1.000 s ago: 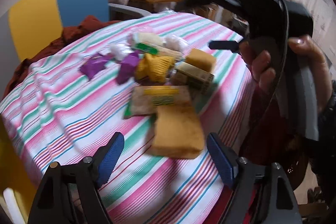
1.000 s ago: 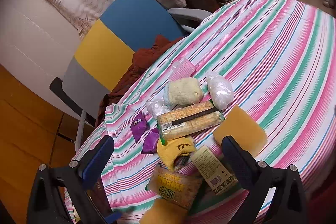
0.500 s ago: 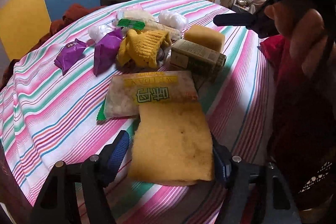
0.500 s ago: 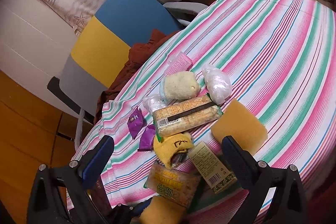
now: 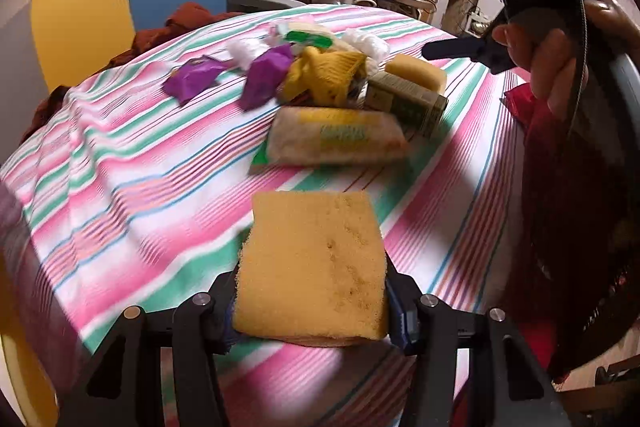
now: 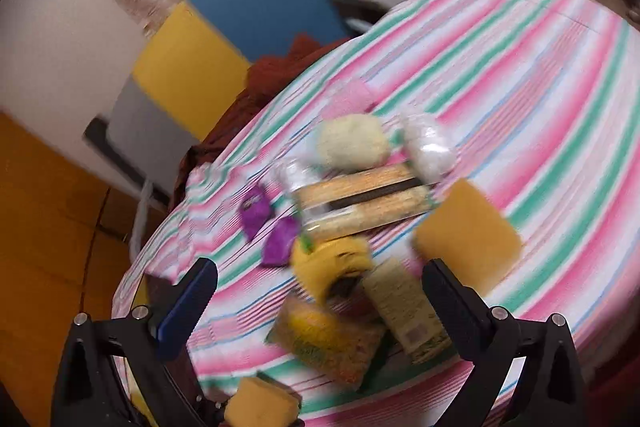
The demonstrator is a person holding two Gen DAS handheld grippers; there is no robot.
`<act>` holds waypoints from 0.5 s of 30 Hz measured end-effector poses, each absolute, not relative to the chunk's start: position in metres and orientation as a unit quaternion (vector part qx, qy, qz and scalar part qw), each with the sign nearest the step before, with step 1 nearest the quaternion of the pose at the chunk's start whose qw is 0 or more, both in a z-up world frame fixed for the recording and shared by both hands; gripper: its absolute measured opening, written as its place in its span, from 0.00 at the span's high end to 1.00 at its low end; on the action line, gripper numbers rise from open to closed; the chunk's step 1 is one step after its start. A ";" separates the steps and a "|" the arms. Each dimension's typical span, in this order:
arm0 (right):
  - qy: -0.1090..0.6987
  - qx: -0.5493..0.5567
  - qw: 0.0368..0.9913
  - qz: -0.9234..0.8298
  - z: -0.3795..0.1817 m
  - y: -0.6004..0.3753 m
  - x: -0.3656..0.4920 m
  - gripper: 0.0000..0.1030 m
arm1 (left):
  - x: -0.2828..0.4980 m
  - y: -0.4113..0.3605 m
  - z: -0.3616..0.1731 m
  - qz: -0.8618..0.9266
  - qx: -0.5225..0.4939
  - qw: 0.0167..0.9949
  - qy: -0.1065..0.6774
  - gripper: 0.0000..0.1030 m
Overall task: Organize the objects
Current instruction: 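Grasp the yellow sponge with the left gripper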
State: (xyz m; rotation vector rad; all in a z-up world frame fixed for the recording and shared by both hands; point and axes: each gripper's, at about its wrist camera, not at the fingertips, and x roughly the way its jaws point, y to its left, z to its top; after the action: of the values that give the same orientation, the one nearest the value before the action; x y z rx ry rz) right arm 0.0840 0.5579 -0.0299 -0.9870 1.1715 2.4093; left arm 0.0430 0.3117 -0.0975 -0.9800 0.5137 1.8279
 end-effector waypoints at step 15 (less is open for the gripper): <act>0.224 -0.528 0.082 0.815 -0.066 0.484 0.021 0.00 | 0.044 0.307 -0.101 0.759 -0.387 0.488 0.190 0.43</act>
State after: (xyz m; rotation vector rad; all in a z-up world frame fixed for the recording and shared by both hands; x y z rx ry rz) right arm 0.0205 0.4836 -0.0658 -1.5787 0.6693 2.4352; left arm 0.0441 0.3071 -0.1007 -0.9402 0.4627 1.8461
